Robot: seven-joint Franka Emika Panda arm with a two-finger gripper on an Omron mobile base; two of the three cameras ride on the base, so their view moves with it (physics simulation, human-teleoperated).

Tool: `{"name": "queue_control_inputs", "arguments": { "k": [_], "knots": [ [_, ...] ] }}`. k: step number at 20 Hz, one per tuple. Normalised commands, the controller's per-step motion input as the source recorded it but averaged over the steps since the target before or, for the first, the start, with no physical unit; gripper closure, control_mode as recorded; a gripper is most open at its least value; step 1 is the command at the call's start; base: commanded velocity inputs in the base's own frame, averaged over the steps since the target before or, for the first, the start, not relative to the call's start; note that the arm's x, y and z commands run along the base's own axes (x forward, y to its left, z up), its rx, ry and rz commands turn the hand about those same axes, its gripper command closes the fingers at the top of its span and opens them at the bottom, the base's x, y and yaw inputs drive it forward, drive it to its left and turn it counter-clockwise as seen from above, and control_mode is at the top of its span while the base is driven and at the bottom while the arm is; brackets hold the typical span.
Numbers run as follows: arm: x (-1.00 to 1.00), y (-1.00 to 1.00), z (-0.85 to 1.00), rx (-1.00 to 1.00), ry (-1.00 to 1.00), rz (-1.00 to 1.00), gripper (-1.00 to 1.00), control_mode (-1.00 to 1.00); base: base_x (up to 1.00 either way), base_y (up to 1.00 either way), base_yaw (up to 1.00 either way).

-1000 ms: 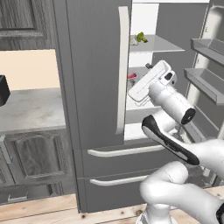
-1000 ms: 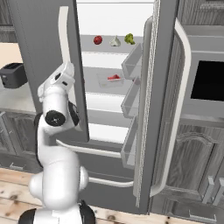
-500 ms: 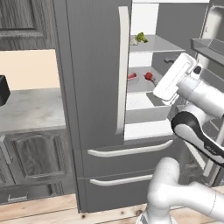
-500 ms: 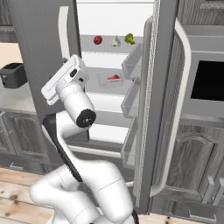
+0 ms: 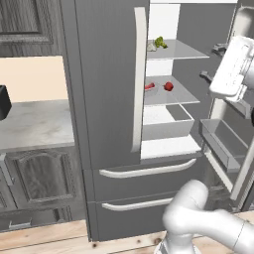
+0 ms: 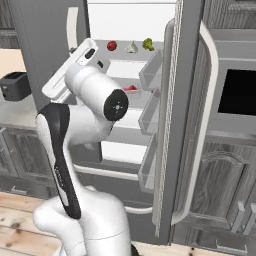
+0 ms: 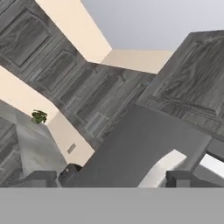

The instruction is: Place the tupperware on the second highest shelf of the fridge. Make space for the tupperware among the existing items by rearranging them on the shelves if needed. Close the fridge door when finished.

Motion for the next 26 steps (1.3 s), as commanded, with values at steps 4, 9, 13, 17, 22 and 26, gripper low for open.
{"name": "queue_control_inputs", "arguments": {
  "k": [4, 9, 13, 17, 22, 26],
  "knots": [
    [-0.82, -0.83, -0.38, 0.0, -0.05, 0.29, -1.0, -1.0, 0.0, 0.0, 0.0],
    [-0.97, -0.92, -0.31, 0.0, -0.08, 0.32, -1.0, -1.0, 0.0, 0.0, 0.0],
    [-1.0, -0.94, -0.34, 0.0, -0.31, 0.23, -1.0, -1.0, 0.0, 0.0, 0.0],
    [-0.97, -0.93, -0.49, 0.0, -0.38, 0.15, -1.0, -1.0, 0.0, 0.0, 0.0],
    [-0.24, -0.84, -0.68, 0.0, -0.16, 0.01, -1.0, -1.0, 0.0, 0.0, 0.0],
    [0.0, -0.48, -0.29, -0.04, 0.01, -0.06, -1.0, -1.0, 0.0, 0.0, 0.0]
  ]
}}
